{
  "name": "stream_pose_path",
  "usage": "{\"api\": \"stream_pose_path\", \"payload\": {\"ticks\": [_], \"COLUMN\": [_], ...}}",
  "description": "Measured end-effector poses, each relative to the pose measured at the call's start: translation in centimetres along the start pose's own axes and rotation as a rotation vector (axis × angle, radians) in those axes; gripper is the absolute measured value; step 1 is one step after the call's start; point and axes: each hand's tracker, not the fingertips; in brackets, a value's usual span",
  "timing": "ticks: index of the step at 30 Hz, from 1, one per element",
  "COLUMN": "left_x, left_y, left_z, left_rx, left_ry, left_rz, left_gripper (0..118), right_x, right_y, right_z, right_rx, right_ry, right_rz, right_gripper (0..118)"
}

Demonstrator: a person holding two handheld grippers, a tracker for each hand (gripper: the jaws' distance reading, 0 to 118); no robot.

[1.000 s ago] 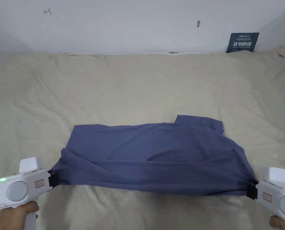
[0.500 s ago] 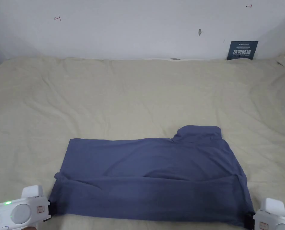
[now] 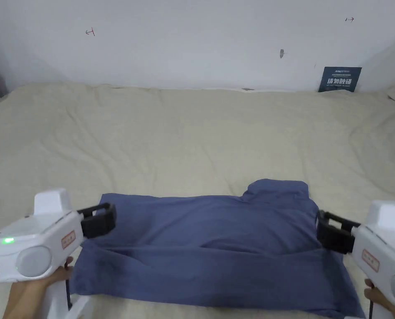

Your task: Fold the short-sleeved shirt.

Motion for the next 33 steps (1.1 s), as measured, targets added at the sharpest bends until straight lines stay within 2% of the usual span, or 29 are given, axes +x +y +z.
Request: {"api": "stream_pose_path", "payload": {"ticks": [8,9,10,12,13,14,15,18,23,26,28,33], "left_x": [4.7,5.0,5.2,5.6,5.7,5.8,5.7,5.1,4.0,2.4,1.0,-1.4], "left_y": [3.2,3.0,2.8,2.4,2.2,2.1,2.0,1.9,2.5,3.5,3.9,4.6], "left_z": [3.0,3.2,3.3,3.3,3.2,3.1,2.9,2.3,-0.8,-5.4,-8.5,-17.2], "left_rx": [0.307,0.33,0.341,0.348,0.343,0.336,0.326,0.264,0.16,-0.023,-0.082,-0.276], "left_ry": [0.028,0.028,0.026,0.019,0.023,0.026,0.023,-0.049,-0.024,-0.039,-0.057,-0.021], "left_rz": [-0.079,-0.088,-0.095,-0.118,-0.126,-0.13,-0.139,-0.108,-0.074,-0.045,-0.002,-0.008], "left_gripper": [117,116,108,81,52,24,3,0,0,0,0,0], "right_x": [-3.5,-3.7,-3.8,-4.0,-4.0,-4.0,-4.0,-3.8,-3.5,-3.4,-3.3,-3.1], "right_y": [3.3,3.2,3.1,2.9,2.8,2.7,2.6,2.2,2.4,2.7,2.8,3.1], "right_z": [2.7,2.8,2.9,3.0,2.9,2.7,2.7,2.4,1.1,-0.1,-1.2,-4.4], "right_rx": [0.247,0.254,0.261,0.279,0.285,0.286,0.292,0.308,0.29,0.271,0.257,0.208], "right_ry": [-0.052,-0.055,-0.051,-0.046,-0.047,-0.054,-0.06,-0.05,-0.052,-0.053,-0.052,-0.057], "right_rz": [0.065,0.065,0.069,0.069,0.07,0.076,0.08,0.076,0.072,0.072,0.074,0.074], "right_gripper": [103,102,94,65,38,18,5,1,1,1,1,1]}}
